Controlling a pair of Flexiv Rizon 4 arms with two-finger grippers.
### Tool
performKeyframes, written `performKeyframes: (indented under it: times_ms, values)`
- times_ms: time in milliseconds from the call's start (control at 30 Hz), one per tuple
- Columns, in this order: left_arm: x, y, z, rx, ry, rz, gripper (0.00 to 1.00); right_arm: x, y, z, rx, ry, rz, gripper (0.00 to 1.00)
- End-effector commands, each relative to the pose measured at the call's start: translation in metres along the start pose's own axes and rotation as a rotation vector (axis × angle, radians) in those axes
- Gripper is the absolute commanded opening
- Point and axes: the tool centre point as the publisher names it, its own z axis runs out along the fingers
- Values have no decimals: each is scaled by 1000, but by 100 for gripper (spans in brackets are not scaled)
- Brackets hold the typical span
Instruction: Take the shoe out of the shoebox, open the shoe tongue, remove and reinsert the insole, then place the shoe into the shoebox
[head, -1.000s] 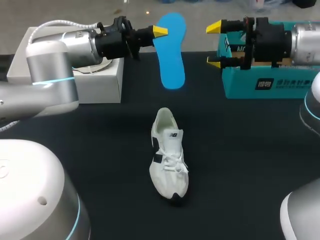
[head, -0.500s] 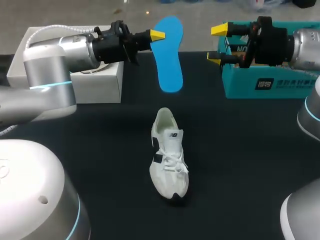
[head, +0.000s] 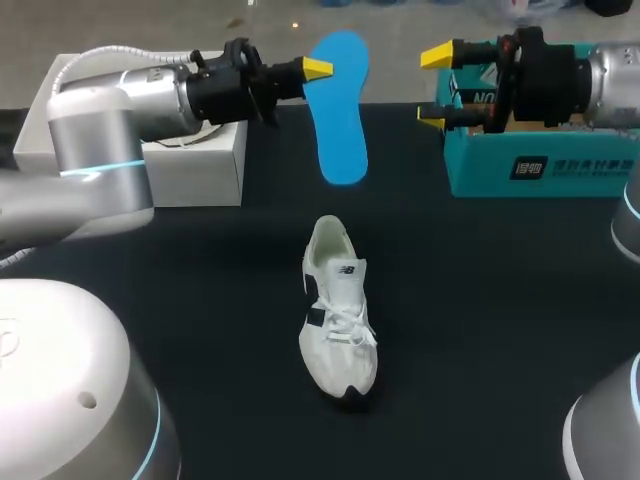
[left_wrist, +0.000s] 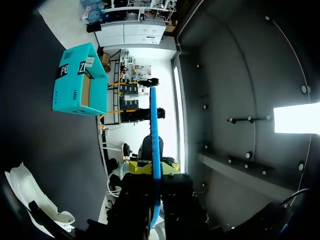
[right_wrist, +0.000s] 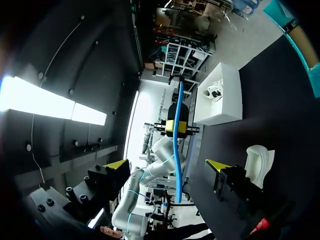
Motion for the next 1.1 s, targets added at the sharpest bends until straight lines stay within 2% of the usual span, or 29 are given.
performKeyframes:
  times_ms: [33,133,267,333,367,400,867,933,967,1033,1067,1100]
  values:
    - [4,-4,-1,-5,-3,15,0,-6,-3,1,2,7,5,100]
    - [6,-7,-1,-11,-10,35,0,-9,-3,0,-3,2,9,100]
    - [13,-9,1,-41,-89,150,0,-9,-3,0,-3,2,9,100]
    - [18,-5,3,-87,-133,384,0,-9,-3,0,-3,2,9,100]
    - [18,-1,4,-84,-167,545,0,-9,-3,0,-3,2,9,100]
    - [18,2,3,-12,-203,678,0,-9,-3,0,-3,2,9,100]
    - [18,2,3,-12,-203,678,0,-9,-3,0,-3,2,9,100]
    - [16,-9,0,-92,-206,939,0,-9,-3,0,-3,2,9,100]
    - [16,-14,-2,-133,-180,1051,0,-9,-3,0,-3,2,9,100]
    - [20,-23,-4,-152,-77,1222,0,-9,-3,0,-3,2,9,100]
    - [19,-27,-6,-216,-139,1305,0,-9,-3,0,-3,2,9,100]
    - [17,-29,-9,-312,-166,1405,0,-9,-3,0,-3,2,9,100]
